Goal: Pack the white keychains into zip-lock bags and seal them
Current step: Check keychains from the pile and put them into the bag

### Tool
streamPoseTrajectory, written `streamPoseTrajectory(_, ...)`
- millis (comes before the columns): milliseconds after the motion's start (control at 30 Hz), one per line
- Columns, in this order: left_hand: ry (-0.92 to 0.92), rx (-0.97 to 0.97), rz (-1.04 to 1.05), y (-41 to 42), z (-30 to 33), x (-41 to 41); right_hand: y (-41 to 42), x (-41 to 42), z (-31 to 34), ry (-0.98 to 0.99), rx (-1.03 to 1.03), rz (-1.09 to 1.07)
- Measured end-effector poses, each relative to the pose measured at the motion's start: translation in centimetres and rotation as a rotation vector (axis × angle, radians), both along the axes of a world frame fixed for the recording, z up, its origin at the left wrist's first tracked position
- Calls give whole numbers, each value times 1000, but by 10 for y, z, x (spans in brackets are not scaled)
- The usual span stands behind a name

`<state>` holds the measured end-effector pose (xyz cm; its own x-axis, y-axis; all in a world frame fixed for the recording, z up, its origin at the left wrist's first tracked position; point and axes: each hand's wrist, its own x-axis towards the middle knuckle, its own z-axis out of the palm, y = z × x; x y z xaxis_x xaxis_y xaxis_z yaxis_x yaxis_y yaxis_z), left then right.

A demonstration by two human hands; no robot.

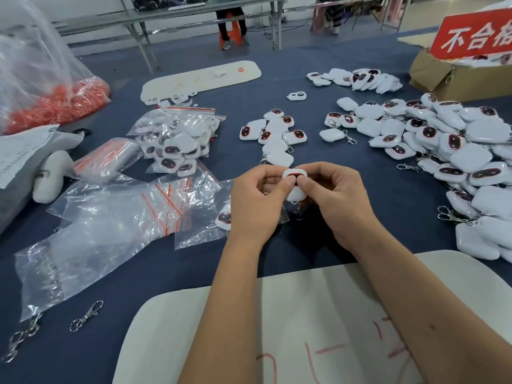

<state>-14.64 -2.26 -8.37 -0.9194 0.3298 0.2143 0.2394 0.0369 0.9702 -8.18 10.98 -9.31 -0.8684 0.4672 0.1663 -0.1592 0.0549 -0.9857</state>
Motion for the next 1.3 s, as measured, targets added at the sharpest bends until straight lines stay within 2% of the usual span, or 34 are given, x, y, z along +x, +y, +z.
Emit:
streamPoseTrajectory(200, 11, -5, 8, -1, 1, 0, -2, 0, 3, 1, 12, 12)
streamPoseTrajectory(367, 33, 42, 86, 1, 1, -1, -3, 2, 4, -29, 87, 50)
streamPoseTrajectory(500, 51, 24, 181, 5, 0, 0, -2, 1, 4, -25, 44, -18)
streamPoseTrajectory(667, 140, -256, 447, 0, -5, -2, -1, -1, 2, -43, 16, -63)
streamPoseTrajectory(833, 132, -526, 399, 2, -2, -1, -1, -2, 0, -34, 5, -95)
streamPoseTrajectory(900, 145, -570, 399, 2, -1, 0, 0, -2, -1, -19, -17, -93)
streamPoseTrajectory(1000, 140, -525, 434, -3, 0, 0, 1, -3, -1, 27, -91, -91)
streamPoseTrajectory(1167, 52, -337, 405, -5, 3, -2, -4, -4, 3, 167, -408, 13)
streamPoseTrajectory(1300, 12, -194, 294, -3, 4, -1, -11, -1, 6, 155, -284, 101)
